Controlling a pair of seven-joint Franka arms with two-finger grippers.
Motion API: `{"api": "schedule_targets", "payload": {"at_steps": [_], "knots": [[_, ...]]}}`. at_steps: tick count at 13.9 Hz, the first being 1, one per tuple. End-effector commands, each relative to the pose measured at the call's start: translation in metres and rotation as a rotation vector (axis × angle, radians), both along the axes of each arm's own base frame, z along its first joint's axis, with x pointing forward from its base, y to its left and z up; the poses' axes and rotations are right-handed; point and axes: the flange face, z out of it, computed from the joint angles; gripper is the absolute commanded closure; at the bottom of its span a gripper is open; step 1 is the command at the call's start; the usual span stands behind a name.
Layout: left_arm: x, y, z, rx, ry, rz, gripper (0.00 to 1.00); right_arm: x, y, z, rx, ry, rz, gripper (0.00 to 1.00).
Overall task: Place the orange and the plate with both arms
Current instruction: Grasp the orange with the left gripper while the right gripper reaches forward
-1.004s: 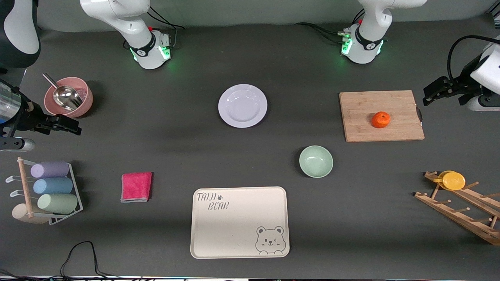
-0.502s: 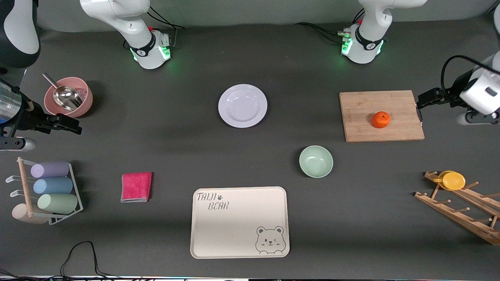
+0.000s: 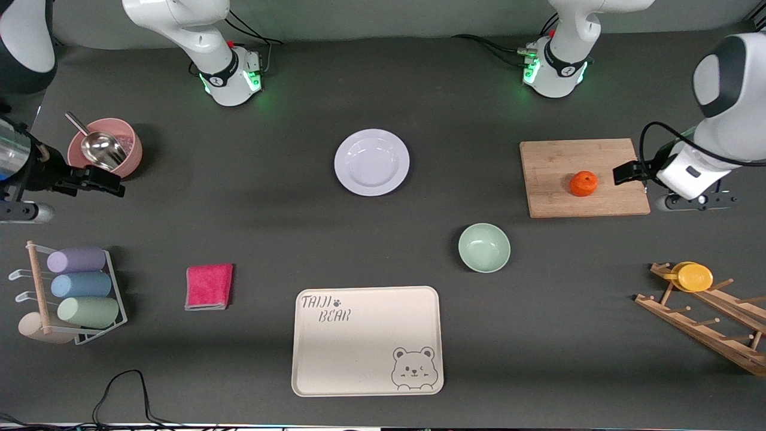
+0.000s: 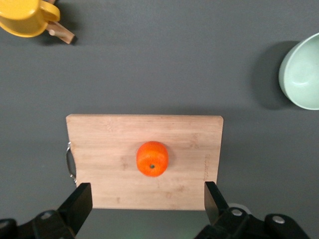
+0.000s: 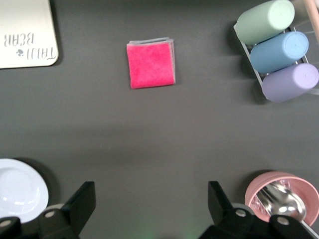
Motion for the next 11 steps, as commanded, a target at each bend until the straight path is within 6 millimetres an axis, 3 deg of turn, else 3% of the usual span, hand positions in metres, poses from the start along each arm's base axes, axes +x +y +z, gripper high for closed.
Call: {"api": "schedule_targets", "payload": {"at_steps": [1, 4, 7, 11], "knots": [[-0.038, 0.002, -0.041, -0.002, -0.049, -0.013, 0.00, -0.049, 0.025, 0.019, 0.010, -0.016, -0.035, 0.00], [-0.067, 0.000, -0.095, -0.005, -0.111, -0.015, 0.00, -0.095, 0.057, 0.013, 0.020, -0.051, -0.064, 0.00], [-0.092, -0.002, -0.135, 0.002, -0.171, -0.030, 0.00, -0.130, 0.078, 0.002, 0.030, -0.074, -0.084, 0.00], [-0.109, -0.001, -0.173, 0.009, -0.204, -0.034, 0.00, -0.167, 0.084, -0.013, 0.045, -0.100, -0.091, 0.00]]}}
